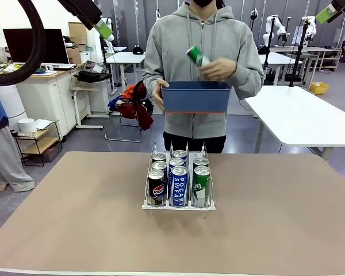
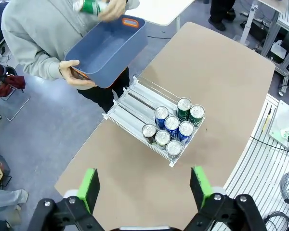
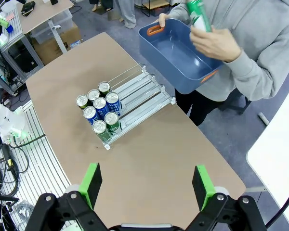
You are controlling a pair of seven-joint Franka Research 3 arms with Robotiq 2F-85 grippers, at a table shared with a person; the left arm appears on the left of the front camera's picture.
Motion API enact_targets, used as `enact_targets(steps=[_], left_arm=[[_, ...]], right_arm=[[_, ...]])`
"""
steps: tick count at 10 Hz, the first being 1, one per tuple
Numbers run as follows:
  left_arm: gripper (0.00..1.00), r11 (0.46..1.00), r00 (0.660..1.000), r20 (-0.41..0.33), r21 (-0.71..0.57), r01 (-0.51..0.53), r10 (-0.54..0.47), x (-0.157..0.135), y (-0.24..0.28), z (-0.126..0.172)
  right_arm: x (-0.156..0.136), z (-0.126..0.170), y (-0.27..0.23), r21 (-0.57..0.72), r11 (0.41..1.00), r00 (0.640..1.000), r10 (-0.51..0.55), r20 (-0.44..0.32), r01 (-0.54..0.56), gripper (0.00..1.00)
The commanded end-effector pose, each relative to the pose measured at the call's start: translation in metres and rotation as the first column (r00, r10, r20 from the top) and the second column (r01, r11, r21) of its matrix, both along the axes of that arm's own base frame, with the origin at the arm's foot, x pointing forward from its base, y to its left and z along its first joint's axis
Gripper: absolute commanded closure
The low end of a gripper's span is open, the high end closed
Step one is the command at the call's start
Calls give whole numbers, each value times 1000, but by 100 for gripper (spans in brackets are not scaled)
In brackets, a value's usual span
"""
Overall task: Fill the beverage cans into the dispenser.
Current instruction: Pick up the Sprite handed by the human.
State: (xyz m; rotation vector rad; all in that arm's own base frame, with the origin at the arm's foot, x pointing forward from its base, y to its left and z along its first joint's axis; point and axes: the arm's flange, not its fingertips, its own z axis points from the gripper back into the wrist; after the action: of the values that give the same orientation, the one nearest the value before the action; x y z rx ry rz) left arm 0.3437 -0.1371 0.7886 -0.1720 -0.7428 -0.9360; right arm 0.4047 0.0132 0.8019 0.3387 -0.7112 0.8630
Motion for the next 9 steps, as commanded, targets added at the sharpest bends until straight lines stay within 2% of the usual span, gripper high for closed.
enact_targets(steps=[1, 9], left_arm=[[0, 1000, 1000, -5, -6, 3, -4, 0, 3, -1], [0, 1000, 1000, -5, -6, 3, -4, 0, 3, -1]], right_arm=[[-1, -1, 0, 2, 1000, 1000, -2, -4, 2, 0], [-1, -1, 0, 2, 1000, 1000, -2, -4, 2, 0]])
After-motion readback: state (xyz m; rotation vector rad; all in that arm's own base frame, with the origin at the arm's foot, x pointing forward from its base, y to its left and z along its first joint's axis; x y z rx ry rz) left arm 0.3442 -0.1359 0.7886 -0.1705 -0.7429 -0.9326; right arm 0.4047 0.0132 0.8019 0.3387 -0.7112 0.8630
